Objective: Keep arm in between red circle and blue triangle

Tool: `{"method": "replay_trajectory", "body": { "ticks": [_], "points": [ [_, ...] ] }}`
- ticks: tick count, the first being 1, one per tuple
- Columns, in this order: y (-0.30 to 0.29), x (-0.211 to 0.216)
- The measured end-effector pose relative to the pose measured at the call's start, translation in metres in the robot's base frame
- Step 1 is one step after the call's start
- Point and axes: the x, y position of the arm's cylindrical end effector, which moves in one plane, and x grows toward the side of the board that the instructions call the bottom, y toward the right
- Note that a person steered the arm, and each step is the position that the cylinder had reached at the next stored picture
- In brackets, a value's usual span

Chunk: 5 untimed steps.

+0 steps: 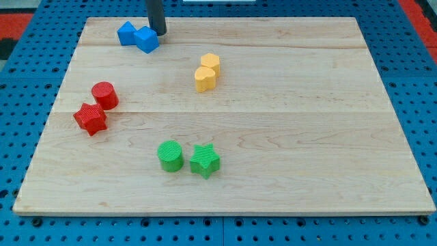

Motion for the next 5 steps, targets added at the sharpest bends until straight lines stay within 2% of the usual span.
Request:
{"method": "replay_trajectory", "body": {
  "ticks": [1, 3, 4, 5],
  "points": [
    [0.001, 0.001],
    [0.069, 0.047],
    [0.015, 0.089],
    [-0.028, 0.108]
  ]
}}
